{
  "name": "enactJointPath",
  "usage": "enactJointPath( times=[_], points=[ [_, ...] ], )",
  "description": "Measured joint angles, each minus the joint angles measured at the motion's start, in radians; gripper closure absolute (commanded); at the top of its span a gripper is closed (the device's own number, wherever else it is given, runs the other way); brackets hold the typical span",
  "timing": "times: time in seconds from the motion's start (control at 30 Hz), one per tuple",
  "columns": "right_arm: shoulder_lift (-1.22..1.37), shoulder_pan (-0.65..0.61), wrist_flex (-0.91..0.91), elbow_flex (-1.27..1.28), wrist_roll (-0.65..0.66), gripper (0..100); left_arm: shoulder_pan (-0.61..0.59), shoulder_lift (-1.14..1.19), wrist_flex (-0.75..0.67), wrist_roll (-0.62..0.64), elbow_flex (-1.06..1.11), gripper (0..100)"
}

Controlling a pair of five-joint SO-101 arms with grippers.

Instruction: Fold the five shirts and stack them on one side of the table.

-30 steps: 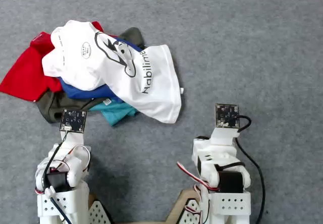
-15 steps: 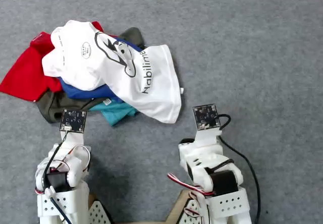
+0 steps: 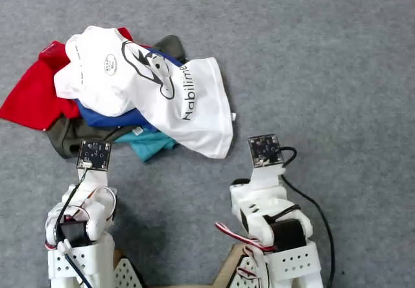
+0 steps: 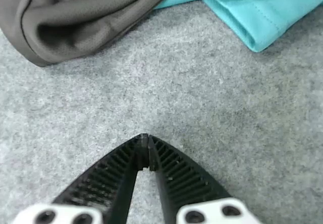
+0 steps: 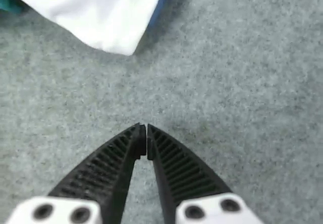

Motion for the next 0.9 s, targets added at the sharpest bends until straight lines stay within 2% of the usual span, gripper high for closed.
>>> enactJointPath(
  times=[0.1, 0.23, 0.4, 0.57, 0.67, 0.9],
  points=[
    [0.000, 0.094, 0.000, -0.069, 0.055, 88.7, 0.000, 0.000, 0.000, 0.000, 0.000, 97],
    [0.000, 0.212, 0.002, -0.203, 0.103, 88.2, 0.000, 0.000, 0.000, 0.000, 0.000, 97],
    [0.121, 0.244, 0.014, -0.413, 0.158, 88.2, 0.000, 0.000, 0.000, 0.000, 0.000, 97],
    [0.448, 0.242, -0.044, -0.773, 0.150, 88.0, 0.000, 0.000, 0.000, 0.000, 0.000, 97],
    [0.710, 0.180, -0.026, -1.046, 0.098, 87.9, 0.000, 0.000, 0.000, 0.000, 0.000, 97],
    [1.329, -0.129, 0.186, -1.556, 0.077, 87.7, 0.000, 0.000, 0.000, 0.000, 0.000, 97]
  ],
)
